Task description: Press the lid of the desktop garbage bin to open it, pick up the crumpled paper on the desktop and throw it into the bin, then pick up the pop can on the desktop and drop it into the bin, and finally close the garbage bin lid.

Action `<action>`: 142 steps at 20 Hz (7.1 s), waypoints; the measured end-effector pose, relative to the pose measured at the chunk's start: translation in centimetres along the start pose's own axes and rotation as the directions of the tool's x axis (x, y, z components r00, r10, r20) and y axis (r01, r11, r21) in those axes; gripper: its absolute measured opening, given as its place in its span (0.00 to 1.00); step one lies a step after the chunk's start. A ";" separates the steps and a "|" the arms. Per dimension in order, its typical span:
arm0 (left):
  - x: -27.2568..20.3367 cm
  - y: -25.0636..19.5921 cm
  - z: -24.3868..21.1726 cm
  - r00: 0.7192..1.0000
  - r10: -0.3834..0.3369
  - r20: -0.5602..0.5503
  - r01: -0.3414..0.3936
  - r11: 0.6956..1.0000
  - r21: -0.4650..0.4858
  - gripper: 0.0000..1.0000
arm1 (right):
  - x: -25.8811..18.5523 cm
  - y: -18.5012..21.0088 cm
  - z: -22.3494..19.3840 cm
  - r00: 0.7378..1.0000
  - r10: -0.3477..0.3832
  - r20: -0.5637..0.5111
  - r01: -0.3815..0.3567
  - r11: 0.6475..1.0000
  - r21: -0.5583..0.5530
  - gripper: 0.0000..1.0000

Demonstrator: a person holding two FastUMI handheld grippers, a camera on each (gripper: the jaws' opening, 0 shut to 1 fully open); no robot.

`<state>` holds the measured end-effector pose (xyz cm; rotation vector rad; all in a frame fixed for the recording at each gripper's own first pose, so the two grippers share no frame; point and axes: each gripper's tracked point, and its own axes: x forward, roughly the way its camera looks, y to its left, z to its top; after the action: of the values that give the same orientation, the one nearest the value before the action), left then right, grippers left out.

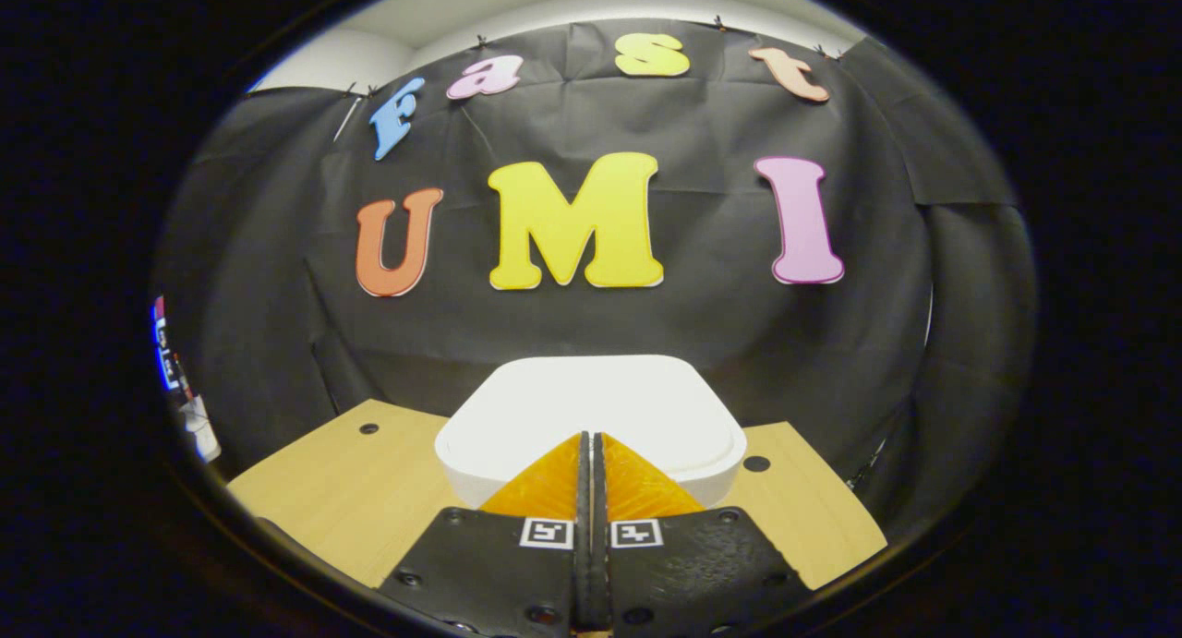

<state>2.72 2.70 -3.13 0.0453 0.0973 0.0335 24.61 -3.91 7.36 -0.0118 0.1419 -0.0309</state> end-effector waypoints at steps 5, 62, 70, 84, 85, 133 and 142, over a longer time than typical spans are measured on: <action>0.6 0.6 -0.6 1.000 0.003 -0.016 -0.003 1.000 -0.012 0.99 | -2.0 -1.1 1.1 0.998 -0.021 0.052 0.020 1.000 0.002 0.00; 11.8 -5.2 -19.0 0.872 -0.104 -0.478 0.094 0.995 -0.045 0.48 | -15.9 1.9 -16.3 0.995 0.100 -0.028 -0.103 0.990 -0.094 0.95; 10.5 -4.2 -14.4 0.916 -0.095 -0.390 0.080 0.995 -0.056 0.46 | -13.0 1.2 -21.3 0.990 0.040 -0.137 -0.045 0.998 -0.039 0.95; 4.9 -4.1 -6.3 0.979 -0.121 -0.167 0.113 0.992 -0.054 0.46 | -8.4 1.5 -28.3 0.954 0.008 -0.299 -0.001 1.000 0.021 0.97; 4.6 -4.1 -5.7 0.981 -0.119 -0.152 0.113 0.992 -0.052 0.46 | -8.2 1.6 -28.5 0.951 0.015 -0.310 0.001 0.999 0.050 0.97; 3.8 -6.8 8.7 0.997 0.075 0.034 -0.077 0.994 0.076 0.48 | -19.0 -7.2 -13.0 0.996 0.066 0.055 -0.064 0.997 -0.044 0.81; 12.9 -11.9 15.8 0.988 0.011 0.156 -0.017 0.999 0.038 0.48 | -18.7 -9.1 -12.6 0.997 0.042 0.064 -0.041 0.999 -0.024 0.81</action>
<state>17.47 -9.43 10.77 0.0880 -0.0584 0.0419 4.02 -12.52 -2.39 -0.0327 0.0779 0.0127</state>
